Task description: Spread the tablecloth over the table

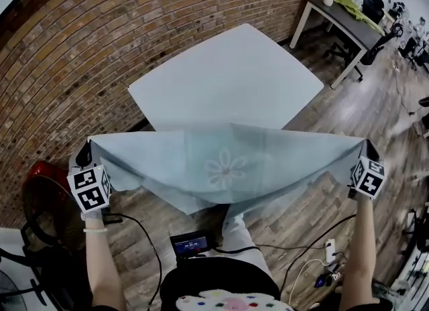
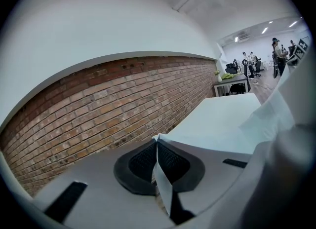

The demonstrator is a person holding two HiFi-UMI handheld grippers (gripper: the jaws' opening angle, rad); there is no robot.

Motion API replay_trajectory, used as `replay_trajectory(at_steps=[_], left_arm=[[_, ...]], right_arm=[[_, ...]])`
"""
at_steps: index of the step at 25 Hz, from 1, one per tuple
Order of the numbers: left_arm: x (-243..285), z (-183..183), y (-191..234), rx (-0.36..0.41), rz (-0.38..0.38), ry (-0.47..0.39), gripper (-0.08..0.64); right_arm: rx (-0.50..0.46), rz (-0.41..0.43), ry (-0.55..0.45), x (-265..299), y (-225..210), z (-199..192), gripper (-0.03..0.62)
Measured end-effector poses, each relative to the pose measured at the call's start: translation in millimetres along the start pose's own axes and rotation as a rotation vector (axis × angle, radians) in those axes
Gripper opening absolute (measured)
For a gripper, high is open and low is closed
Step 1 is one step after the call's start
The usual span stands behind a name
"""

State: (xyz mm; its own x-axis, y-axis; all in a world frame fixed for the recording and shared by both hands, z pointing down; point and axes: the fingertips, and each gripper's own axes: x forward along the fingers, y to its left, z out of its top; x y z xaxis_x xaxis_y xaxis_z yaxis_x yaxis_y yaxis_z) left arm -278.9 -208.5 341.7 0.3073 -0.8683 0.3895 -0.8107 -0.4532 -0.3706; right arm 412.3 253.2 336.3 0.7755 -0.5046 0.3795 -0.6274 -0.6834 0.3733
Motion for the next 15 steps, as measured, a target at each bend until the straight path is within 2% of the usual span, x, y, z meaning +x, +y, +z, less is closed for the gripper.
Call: replay_trajectory(at_steps=[4, 15], left_arm=[[9.8, 8.2, -13.9, 0.010, -0.002, 0.022, 0.015], [5.3, 13.7, -42.7, -0.025, 0.089, 0.078, 0.015]], right_arm=[[0.009, 0.027, -0.004, 37.8, -7.0, 14.5, 0.035], [-0.031, 0.145, -0.047, 134.4, 0.6, 57.4, 0.035]])
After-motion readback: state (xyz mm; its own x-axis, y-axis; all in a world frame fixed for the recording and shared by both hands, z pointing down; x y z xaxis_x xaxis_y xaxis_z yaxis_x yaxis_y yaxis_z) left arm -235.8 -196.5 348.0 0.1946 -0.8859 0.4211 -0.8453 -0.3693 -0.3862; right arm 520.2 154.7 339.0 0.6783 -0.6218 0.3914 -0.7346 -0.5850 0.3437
